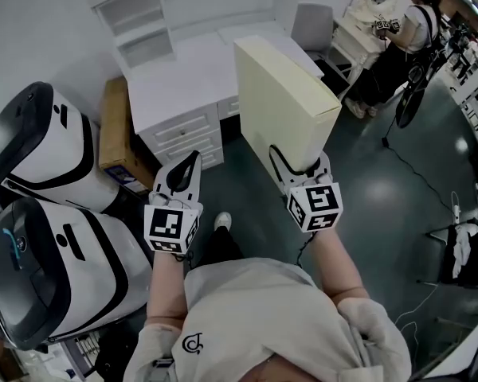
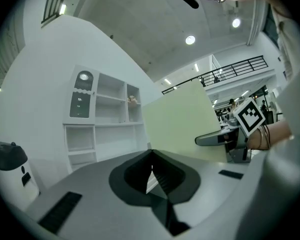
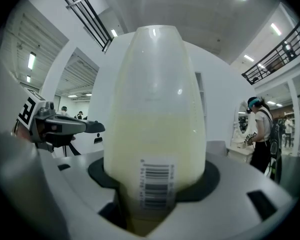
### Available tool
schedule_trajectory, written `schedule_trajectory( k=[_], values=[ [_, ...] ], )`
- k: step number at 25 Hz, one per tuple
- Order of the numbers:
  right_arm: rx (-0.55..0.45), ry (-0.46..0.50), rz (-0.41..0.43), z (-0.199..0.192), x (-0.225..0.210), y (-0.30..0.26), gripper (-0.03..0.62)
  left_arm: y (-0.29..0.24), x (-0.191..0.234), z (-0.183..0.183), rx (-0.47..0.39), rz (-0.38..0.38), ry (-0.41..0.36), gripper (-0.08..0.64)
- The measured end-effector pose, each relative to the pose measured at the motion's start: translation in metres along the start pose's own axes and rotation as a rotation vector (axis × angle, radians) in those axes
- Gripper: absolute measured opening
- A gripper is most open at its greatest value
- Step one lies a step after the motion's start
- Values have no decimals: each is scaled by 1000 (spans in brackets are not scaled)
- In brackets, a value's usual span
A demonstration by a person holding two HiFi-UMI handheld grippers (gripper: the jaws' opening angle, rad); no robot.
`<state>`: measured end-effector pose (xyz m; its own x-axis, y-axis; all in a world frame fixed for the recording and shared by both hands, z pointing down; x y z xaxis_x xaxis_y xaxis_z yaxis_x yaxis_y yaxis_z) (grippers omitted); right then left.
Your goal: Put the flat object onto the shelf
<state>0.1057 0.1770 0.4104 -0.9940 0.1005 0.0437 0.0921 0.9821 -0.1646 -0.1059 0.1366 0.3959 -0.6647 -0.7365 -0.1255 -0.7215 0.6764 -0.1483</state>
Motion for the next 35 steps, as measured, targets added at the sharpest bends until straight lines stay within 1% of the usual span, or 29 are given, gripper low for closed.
schedule_trajectory(
  k=[4,11,14,17,21,25,28,31,35],
  values=[
    [11,3,-15,16,-9,-66,279,-49,53,10,-14,-8,3,14],
    [2,8,-33,46,-24,-179,282,-132,146,25,-42,-16,5,14],
    [-3,6,-46,57,-32,-219,282,-163,179,29,-47,-20,6,12],
    [1,7,-56,65,-41,-251,284,-187,203,32,-51,-24,14,14],
    [-4,19,-56,76,-57,-286,284,-214,222,34,-50,-18,17,14],
    [-31,51,-34,89,-82,-315,284,-237,230,40,-54,20,8,14],
    [-54,76,-8,99,-103,-340,284,-254,233,47,-59,69,-4,12],
    [-62,112,33,113,-122,-365,284,-267,236,56,-66,137,1,12],
    [-96,202,87,141,-143,-393,284,-282,237,70,-77,220,-3,12]
  ],
)
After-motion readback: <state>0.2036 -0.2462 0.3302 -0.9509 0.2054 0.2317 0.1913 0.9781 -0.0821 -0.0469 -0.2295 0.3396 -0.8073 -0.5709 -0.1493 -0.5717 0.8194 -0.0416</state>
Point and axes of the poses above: the fingertips, and each gripper's own axes: y backward along the fingers, x to its left, z out of its top, the point moved 2 cm from there along y, backward along the fingers, and after that the axes turned 5 degrees about x, right-handed, at the moved point
